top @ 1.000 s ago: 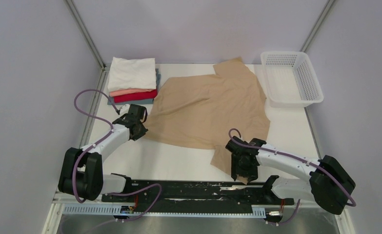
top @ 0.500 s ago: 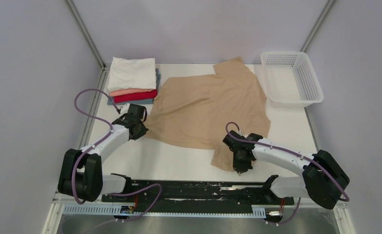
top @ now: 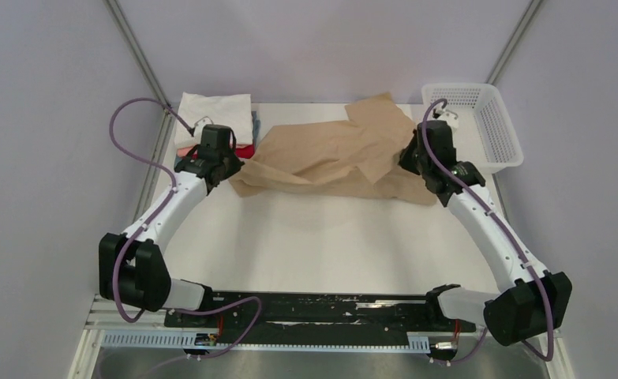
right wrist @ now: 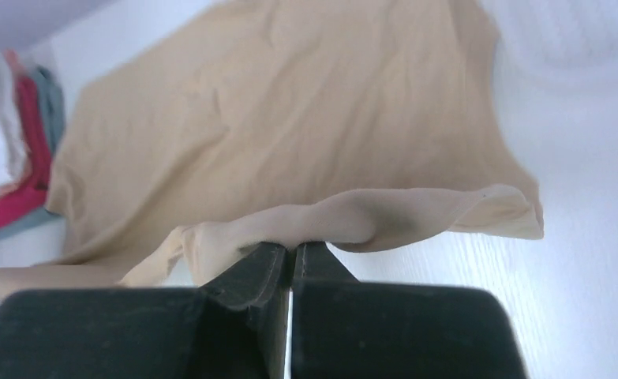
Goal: Fold and stack the t-shirts
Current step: Flatten out the tshirt
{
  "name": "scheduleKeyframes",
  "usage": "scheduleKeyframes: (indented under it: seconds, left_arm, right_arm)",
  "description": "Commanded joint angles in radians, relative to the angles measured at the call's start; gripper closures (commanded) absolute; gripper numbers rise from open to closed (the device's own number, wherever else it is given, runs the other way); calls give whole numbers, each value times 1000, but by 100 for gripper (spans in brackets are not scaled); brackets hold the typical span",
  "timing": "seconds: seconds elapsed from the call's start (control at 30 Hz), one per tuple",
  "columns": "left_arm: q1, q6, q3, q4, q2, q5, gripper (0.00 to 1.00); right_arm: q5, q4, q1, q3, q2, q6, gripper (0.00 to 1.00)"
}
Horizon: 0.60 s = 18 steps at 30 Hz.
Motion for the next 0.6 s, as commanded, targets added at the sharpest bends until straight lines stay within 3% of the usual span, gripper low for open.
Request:
scheduleKeyframes:
  seconds: [0.0,0.13,0.57]
  left_arm:
    - [7,36,135,-59,-102,-128,100]
    - [7,86,204,-49,-230,-115,100]
    - [7,226,535,-111,-521,107,100]
  right_arm:
    - [48,76,-42,134,-30,-141,100]
    - [63,79,-47,245,-97,-216,100]
    - [-196,25,-47,683,-280,-378,100]
